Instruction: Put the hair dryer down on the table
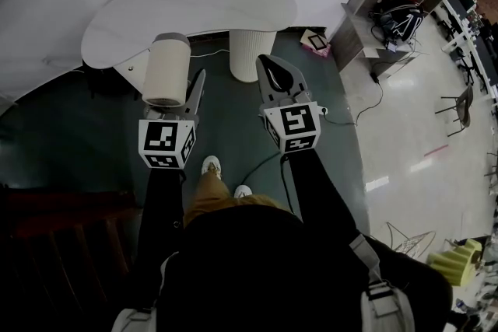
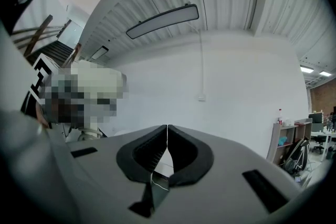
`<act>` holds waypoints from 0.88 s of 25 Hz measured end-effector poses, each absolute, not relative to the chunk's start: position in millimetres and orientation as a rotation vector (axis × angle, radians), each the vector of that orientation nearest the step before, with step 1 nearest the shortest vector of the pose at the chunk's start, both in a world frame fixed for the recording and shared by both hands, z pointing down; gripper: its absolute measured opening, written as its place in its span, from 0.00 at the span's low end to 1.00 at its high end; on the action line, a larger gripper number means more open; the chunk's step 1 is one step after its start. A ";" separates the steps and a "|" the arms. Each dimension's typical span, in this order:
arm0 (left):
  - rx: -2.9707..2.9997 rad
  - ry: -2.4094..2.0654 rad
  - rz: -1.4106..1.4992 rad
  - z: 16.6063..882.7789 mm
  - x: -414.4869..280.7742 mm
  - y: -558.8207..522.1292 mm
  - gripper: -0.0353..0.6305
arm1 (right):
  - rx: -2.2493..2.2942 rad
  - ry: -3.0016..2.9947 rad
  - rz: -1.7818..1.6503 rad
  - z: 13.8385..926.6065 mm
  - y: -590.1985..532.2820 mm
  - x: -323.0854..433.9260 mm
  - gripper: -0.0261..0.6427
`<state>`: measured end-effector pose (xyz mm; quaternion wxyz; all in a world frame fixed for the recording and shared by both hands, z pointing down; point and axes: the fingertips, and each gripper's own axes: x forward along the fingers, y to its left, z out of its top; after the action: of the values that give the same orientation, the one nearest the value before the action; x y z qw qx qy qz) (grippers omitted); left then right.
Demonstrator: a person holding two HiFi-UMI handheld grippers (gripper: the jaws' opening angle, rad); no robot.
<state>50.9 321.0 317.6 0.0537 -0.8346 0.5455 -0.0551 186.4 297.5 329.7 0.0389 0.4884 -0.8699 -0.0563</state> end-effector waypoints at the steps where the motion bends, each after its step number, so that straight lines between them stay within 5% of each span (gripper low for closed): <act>1: -2.539 1.650 -0.174 320.2 50.9 320.6 0.35 | 1.494 -2.666 -0.176 330.8 296.9 185.4 0.08; 22: -2.599 1.597 -0.211 336.4 -23.8 94.2 0.35 | 1.487 -2.727 -0.226 318.9 93.2 110.3 0.08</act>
<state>-23.8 94.2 336.4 0.0420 -0.8492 0.5218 -0.0689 110.3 93.2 318.9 0.0136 0.4773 -0.8756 -0.0727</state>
